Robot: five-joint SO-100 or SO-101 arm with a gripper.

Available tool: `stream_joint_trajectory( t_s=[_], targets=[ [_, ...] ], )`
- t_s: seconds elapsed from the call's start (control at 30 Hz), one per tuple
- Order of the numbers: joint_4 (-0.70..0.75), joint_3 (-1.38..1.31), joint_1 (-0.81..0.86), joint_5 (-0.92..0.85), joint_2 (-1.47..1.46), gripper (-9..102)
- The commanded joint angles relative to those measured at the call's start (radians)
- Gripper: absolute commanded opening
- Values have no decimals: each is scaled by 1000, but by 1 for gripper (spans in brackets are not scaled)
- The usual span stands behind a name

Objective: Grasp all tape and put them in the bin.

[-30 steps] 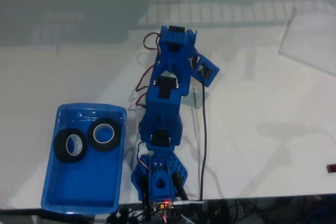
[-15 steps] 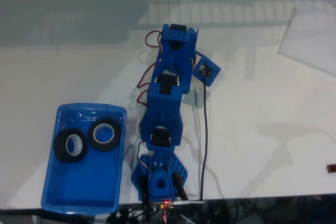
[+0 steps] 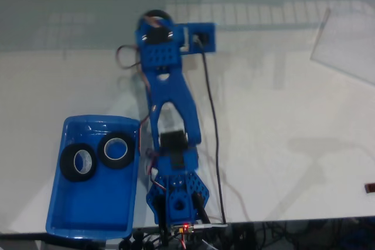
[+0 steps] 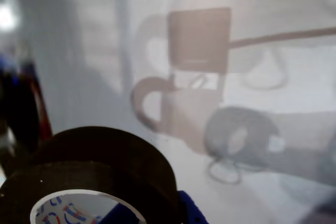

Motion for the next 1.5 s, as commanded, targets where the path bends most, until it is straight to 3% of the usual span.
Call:
stream_joint_trajectory(
  t_s=[0.0,0.23,0.57,0.97,1.47],
  targets=[
    [94,17,-163,-153,175,0],
    [325,60,-472,-373,339,0],
    [416,175,-712,-637,451,0],
    [431,356,-738,-819,492,0],
    [430,382,-733,-825,486,0]
  ],
)
